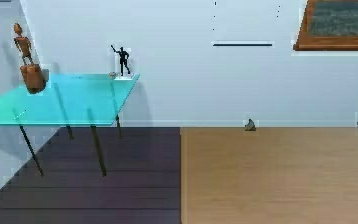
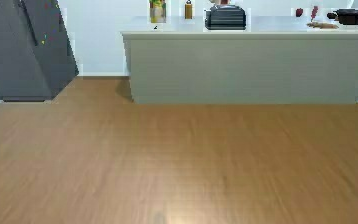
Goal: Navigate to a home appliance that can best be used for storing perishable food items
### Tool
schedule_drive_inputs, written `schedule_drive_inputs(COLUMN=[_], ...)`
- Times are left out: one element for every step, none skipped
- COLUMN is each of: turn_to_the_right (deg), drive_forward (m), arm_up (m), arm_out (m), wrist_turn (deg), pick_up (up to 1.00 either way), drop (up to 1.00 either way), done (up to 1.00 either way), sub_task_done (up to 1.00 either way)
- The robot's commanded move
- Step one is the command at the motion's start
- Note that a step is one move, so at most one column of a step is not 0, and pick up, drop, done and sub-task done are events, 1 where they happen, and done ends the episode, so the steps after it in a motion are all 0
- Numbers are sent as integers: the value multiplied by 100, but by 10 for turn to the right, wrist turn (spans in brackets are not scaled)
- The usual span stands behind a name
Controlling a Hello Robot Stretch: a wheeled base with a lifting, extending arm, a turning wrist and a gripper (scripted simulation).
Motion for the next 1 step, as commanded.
schedule_drive_inputs(turn_to_the_right=[450], drive_forward=[0], arm_up=[0], arm_out=[0], wrist_turn=[0], pick_up=[0], drop=[0], done=[0], sub_task_done=[0])
